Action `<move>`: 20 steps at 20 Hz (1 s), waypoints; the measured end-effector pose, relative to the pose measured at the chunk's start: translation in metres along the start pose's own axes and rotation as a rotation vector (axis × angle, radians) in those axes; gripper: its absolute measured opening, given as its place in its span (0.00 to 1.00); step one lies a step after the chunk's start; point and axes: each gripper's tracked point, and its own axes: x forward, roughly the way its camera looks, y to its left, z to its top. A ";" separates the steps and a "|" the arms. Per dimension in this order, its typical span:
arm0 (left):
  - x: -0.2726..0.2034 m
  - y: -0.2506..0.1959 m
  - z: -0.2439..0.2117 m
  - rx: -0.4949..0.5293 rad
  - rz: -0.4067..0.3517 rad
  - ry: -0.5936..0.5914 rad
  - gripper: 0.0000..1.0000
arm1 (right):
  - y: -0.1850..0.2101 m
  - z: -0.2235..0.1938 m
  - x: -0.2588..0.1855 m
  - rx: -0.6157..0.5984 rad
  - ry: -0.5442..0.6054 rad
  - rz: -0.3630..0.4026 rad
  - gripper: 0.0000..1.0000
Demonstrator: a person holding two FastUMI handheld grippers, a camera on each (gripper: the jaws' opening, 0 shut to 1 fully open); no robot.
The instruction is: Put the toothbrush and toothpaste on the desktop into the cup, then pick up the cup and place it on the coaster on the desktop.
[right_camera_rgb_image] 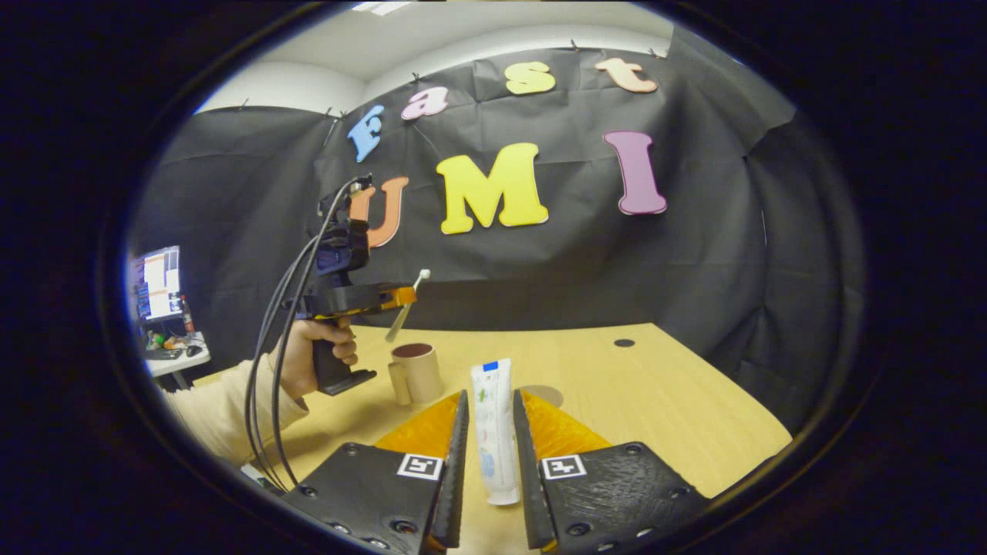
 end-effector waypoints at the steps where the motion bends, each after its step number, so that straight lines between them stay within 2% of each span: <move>1: 0.001 0.000 -0.002 -0.001 -0.001 0.006 0.08 | 0.002 0.000 -0.001 -0.011 -0.003 0.002 0.32; 7: 0.006 0.005 -0.004 0.014 0.009 0.006 0.10 | 0.001 -0.008 0.003 0.013 0.032 0.013 0.34; 10: 0.005 0.004 -0.004 -0.002 0.008 0.005 0.05 | -0.005 -0.013 0.007 0.021 0.052 0.005 0.32; 12: 0.004 0.001 -0.007 -0.014 -0.003 0.020 0.05 | -0.011 -0.017 0.014 0.040 0.072 -0.007 0.34; 13: 0.001 0.000 -0.009 -0.019 -0.007 0.025 0.08 | -0.011 -0.023 0.019 0.044 0.096 -0.007 0.30; 16: -0.004 0.000 -0.012 -0.021 -0.001 0.045 0.39 | -0.014 -0.041 0.031 0.043 0.163 -0.023 0.35; 17: -0.006 0.000 -0.012 -0.007 0.009 0.045 0.49 | -0.015 -0.047 0.037 0.042 0.182 -0.030 0.41; 18: -0.008 0.001 -0.011 0.009 0.017 0.041 0.68 | -0.015 -0.055 0.044 0.039 0.206 -0.041 0.49; 19: -0.012 0.000 -0.011 0.018 0.015 0.038 0.72 | -0.015 -0.063 0.050 0.036 0.235 -0.046 0.54; 20: -0.016 -0.001 -0.008 0.019 0.014 0.030 0.82 | -0.016 -0.074 0.056 0.035 0.274 -0.060 0.63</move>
